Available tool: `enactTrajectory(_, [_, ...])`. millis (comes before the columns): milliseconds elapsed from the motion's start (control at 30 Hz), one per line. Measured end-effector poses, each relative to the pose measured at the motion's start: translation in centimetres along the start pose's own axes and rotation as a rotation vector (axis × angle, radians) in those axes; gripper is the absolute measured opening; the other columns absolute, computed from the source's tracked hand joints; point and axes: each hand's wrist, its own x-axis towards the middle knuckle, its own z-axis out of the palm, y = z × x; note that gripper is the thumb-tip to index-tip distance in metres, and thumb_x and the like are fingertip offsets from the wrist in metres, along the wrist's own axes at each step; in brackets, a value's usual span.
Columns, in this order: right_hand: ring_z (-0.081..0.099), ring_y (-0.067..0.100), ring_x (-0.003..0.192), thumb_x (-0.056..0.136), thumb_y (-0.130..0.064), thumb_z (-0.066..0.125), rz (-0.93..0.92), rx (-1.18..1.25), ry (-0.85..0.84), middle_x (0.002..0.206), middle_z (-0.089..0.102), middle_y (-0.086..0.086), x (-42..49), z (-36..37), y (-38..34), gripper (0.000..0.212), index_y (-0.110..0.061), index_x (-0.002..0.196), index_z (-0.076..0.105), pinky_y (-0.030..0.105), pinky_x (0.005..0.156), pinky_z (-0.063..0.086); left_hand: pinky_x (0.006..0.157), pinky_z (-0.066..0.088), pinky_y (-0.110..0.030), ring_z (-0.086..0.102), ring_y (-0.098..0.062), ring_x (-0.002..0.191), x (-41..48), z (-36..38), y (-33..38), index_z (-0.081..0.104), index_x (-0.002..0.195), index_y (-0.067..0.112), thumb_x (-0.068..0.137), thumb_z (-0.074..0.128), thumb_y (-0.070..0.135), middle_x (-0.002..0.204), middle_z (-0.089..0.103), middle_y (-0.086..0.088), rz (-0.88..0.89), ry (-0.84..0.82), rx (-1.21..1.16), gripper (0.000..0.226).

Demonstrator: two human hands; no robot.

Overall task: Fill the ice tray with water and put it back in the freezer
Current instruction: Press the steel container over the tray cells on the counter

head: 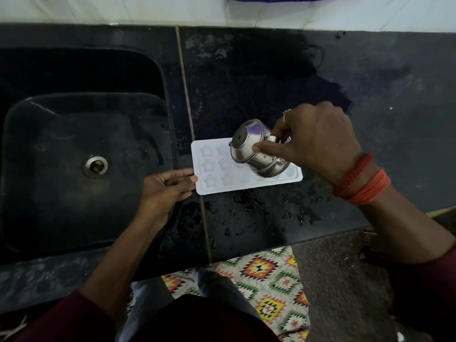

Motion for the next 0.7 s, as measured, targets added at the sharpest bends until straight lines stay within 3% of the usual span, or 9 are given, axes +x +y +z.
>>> enactTrajectory(300, [0.067,0.024,0.078,0.069,-0.069,0.067,0.026,0.106,-0.035,0.078,0.073,0.0,-1.3,-1.6,0.0,0.045,-0.027,0.083,0.076,0.038,0.074,0.055,0.061,0.057,-0.013,0.077,-0.006,0.073,0.0,-0.1,0.0,0.079,0.094,0.017,0.084,0.083,0.009,0.08,0.081,0.001,0.003,0.001,0.007,0.013])
enactTrajectory(567, [0.068,0.027,0.085,0.067,-0.076,0.062,0.028,0.055,-0.054,0.087,0.074,0.003,-1.8,-0.1,0.0,0.051,-0.029,0.083,0.074,0.033,0.07,0.051,0.062,0.056,-0.013,0.077,-0.006,0.074,0.0,-0.2,-0.1,0.079,0.092,0.019,0.084,0.082,0.009,0.081,0.081,0.001,0.004,-0.003,0.007,0.013])
enactTrajectory(700, [0.066,0.026,0.078,0.07,-0.076,0.065,0.018,0.025,-0.045,0.079,0.071,-0.001,-1.9,0.7,-0.2,0.048,-0.03,0.082,0.073,0.029,0.065,0.04,0.062,0.057,-0.014,0.078,-0.007,0.076,0.0,-0.2,-0.1,0.079,0.093,0.018,0.084,0.082,0.01,0.082,0.081,0.0,0.009,-0.007,0.011,0.012])
